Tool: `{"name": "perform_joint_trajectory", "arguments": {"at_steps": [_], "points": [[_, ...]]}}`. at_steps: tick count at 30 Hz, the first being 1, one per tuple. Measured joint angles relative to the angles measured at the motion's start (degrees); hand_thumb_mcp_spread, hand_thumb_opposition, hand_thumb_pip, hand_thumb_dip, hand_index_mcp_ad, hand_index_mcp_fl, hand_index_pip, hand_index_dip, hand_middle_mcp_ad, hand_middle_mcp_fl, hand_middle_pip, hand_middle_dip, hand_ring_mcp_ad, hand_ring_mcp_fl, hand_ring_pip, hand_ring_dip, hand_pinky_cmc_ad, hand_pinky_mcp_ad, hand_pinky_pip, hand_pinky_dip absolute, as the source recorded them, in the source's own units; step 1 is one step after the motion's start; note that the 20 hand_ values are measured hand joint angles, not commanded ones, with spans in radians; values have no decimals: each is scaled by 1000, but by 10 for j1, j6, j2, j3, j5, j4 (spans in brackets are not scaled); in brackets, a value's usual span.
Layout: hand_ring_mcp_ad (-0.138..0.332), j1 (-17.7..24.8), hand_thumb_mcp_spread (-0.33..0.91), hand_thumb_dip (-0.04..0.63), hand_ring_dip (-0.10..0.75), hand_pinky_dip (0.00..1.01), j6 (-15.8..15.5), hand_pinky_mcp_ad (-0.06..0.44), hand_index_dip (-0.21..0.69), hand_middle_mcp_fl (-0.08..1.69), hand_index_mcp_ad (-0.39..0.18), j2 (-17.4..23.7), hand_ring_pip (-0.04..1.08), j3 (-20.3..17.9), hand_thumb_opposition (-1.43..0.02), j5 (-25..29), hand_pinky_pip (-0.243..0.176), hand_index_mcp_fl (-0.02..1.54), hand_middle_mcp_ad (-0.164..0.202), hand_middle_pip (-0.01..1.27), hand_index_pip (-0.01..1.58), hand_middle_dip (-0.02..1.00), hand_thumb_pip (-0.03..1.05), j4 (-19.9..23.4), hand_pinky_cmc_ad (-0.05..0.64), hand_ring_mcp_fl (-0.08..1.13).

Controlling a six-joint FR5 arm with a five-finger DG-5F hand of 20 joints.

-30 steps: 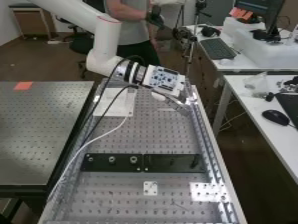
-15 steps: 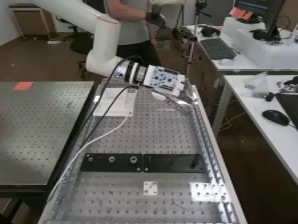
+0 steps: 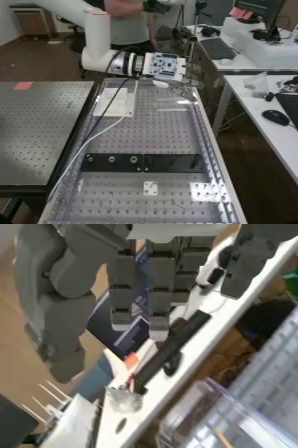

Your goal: Grab the chopstick and place it in the clear container

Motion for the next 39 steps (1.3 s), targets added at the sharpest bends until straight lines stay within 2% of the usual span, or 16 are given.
{"name": "perform_joint_trajectory", "arguments": {"at_steps": [1, 4, 5, 7, 10, 14, 18, 21, 23, 25, 26, 28, 30, 33, 35, 39], "points": [[17, -3, 407, 218, 408, 230, -9, 295, 393, 447, -152, 11, 79, -8, -766, -4, -59, 480, 49, 91, 33, 621, 316, 16, 332, 113], [37, -12, 332, 164, 379, 227, -34, 295, 393, 215, -152, 44, 75, -29, -716, -1, -75, 271, 49, 80, 23, 557, 248, 47, 332, 33], [37, -14, 316, 150, 365, 229, -39, 314, 393, 168, -152, 50, 73, -33, -714, -1, -75, 225, 51, 82, 23, 534, 234, 50, 328, 35], [70, -25, 279, 99, 302, 230, -65, 319, 346, 133, -152, 77, 80, -52, -681, 0, -98, 155, 51, 80, 23, 440, 202, 67, 346, 12], [84, -43, 227, 47, 230, 227, -98, 330, 281, 0, -148, 110, 73, -79, -632, -5, -122, 87, 59, 87, 21, 360, 199, 86, 380, 14], [84, -70, 216, 37, 199, 218, -137, 330, 265, -12, -148, 144, 75, -106, -606, -27, -124, 70, 73, 113, 51, 328, 223, 102, 379, 0], [84, -86, 209, 31, 150, 201, -191, 328, 250, -12, -147, 158, 75, -105, -607, -44, -124, 117, 75, 124, 51, 279, 244, 72, 380, -2], [84, -93, 208, 23, 148, 190, -226, 328, 250, -12, -147, 162, 75, -96, -607, -64, -124, 126, 72, 136, 68, 278, 318, 50, 380, -2], [84, -97, 190, 23, 147, 190, -254, 328, 250, -9, -147, 164, 80, -86, -607, -80, -124, 124, 72, 138, 70, 267, 323, 30, 380, 0], [84, -102, 164, 16, 129, 190, -299, 328, 243, -9, -147, 164, 75, -66, -607, -102, -124, 124, 72, 136, 72, 251, 326, -6, 380, -2], [84, -102, 164, 16, 129, 188, -310, 330, 243, -9, -147, 164, 75, -61, -607, -106, -124, 124, 72, 134, 68, 250, 340, -15, 380, -2], [87, -101, 155, 14, 129, 188, -361, 328, 243, -10, -147, 162, 77, -35, -607, -109, -124, 124, 75, 138, 68, 250, 384, -51, 382, -2], [87, -100, 155, 12, 129, 188, -390, 328, 243, -7, -150, 158, 79, -13, -607, -109, -124, 124, 75, 138, 68, 250, 398, -75, 367, -2], [87, -95, 148, 5, 110, 176, -414, 328, 236, -9, -150, 149, 87, 18, -607, -112, -124, 124, 75, 138, 72, 218, 398, -105, 367, -2], [87, -91, 127, 0, 101, 176, -418, 328, 227, -9, -150, 145, 82, 25, -607, -106, -124, 124, 72, 140, 68, 216, 398, -112, 367, -2], [87, -68, 127, 0, 101, 176, -425, 330, 216, -9, -147, 133, 82, 52, -607, -52, -124, 124, 75, 141, 68, 216, 398, -131, 367, -2]]}}
